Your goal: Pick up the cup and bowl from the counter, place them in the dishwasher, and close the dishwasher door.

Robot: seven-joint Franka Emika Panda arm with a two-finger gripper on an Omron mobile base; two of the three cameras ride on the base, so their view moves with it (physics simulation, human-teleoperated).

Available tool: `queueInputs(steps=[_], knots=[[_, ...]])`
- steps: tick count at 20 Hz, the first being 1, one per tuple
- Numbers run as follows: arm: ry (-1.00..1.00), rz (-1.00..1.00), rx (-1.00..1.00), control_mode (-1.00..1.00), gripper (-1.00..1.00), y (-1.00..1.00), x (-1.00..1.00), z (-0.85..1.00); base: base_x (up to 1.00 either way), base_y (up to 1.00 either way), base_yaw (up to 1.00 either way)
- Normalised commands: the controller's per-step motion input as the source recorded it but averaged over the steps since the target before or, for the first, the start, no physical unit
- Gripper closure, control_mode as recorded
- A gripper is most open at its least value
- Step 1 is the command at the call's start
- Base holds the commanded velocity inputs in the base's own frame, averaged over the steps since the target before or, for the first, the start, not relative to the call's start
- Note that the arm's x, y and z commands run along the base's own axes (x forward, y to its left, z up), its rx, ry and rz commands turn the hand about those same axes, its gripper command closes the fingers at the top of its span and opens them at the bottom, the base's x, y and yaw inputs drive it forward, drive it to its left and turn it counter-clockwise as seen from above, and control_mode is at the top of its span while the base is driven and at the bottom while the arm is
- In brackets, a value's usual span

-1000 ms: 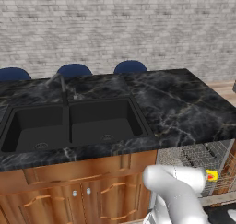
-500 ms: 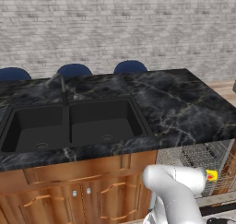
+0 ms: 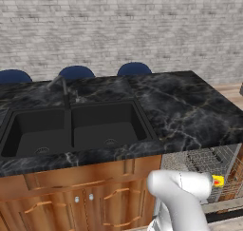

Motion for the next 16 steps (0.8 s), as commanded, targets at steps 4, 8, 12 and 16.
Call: queueInputs(steps=[4,8,12,16], knots=[[-0.06,0.0,-0.03,-1.0,-1.0,0.0,0.0,-0.4,0.0,0.0,0.0],[-0.05,0.0,0.0,-1.0,-1.0,-0.01,0.0,-0.31,0.0,0.0,0.0],[-0.02,0.0,0.04,-1.0,-1.0,-0.16,0.1,-0.24,0.0,0.0,0.0],[0.0,-0.01,0.12,-1.0,-1.0,-0.2,0.18,-0.14,0.0,0.0,0.0]])
